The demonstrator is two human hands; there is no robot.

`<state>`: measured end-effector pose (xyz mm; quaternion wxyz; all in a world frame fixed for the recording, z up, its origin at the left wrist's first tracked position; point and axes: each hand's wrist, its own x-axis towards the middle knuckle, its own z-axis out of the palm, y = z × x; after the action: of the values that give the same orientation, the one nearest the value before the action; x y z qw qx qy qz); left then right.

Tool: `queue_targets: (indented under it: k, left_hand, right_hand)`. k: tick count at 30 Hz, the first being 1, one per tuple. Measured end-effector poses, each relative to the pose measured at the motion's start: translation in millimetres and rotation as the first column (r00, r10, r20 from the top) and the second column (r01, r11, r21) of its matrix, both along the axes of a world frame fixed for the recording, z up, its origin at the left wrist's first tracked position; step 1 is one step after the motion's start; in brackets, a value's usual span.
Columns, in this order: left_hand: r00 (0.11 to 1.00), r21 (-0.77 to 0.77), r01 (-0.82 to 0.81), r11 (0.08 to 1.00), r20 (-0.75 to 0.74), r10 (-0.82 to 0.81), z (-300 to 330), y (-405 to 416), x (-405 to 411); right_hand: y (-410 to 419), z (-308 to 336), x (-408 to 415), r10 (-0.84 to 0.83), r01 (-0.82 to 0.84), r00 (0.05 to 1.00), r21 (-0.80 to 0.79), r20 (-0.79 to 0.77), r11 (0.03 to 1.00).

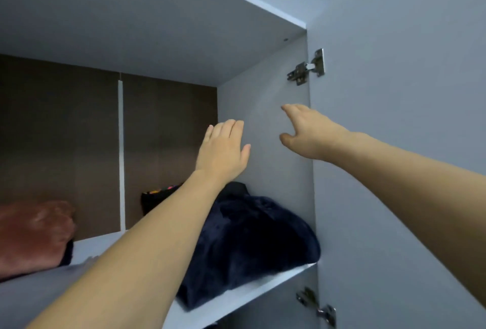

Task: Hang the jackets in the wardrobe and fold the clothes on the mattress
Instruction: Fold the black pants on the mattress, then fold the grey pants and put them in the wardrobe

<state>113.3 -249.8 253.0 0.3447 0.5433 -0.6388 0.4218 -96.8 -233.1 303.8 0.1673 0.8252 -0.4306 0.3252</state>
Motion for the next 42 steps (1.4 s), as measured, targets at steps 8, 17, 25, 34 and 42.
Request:
queue_targets:
  k: [8, 17, 25, 34, 42]
  left_hand:
    - [0.986, -0.141, 0.160, 0.977, 0.067, -0.152, 19.8, 78.6, -118.6]
    - [0.953, -0.194, 0.301, 0.934, 0.024, -0.302, 31.6, 160.2, -270.3]
    - [0.883, -0.200, 0.470, 0.860, 0.114, -0.456, 37.3, 207.1, -415.6]
    - [0.798, -0.056, 0.596, 0.801, 0.151, -0.583, 16.6, 190.9, -595.6]
    - [0.653, 0.088, 0.742, 0.664, 0.126, -0.747, -55.3, 129.4, -796.3]
  right_hand:
    - [108.1, 1.6, -134.5, -0.123, 0.126, 0.992, -0.127, 0.035, 0.984]
    - [209.3, -12.0, -286.6, -0.200, 0.217, 0.976, -0.279, 0.088, 0.936]
    - [266.2, -24.7, -415.3, -0.306, 0.337, 0.936, -0.193, 0.174, 0.922]
    - [279.5, -62.4, -568.0, -0.509, 0.531, 0.838, -0.077, 0.199, 0.844]
    - [252.7, -124.2, -731.2, -0.688, 0.697, 0.692, 0.049, 0.216, 0.716]
